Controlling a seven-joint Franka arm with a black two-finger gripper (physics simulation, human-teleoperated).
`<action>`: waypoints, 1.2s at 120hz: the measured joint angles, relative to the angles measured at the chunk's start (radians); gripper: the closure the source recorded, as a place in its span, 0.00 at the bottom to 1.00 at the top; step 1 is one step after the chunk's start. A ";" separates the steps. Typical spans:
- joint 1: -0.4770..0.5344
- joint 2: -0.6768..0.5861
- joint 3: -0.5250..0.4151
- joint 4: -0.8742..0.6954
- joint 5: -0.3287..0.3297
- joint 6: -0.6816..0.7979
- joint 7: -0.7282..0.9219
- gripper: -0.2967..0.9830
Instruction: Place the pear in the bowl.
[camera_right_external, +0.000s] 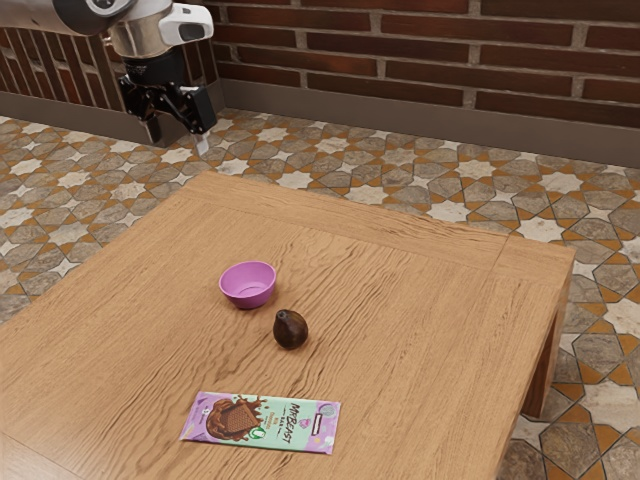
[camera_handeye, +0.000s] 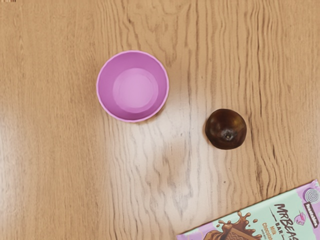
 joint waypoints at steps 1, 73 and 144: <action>0.000 0.000 0.000 0.000 0.000 0.000 0.000 0.23; -0.019 0.072 -0.024 -0.350 -0.022 0.212 0.016 0.23; -0.032 0.436 -0.087 -0.342 -0.060 0.687 0.040 0.23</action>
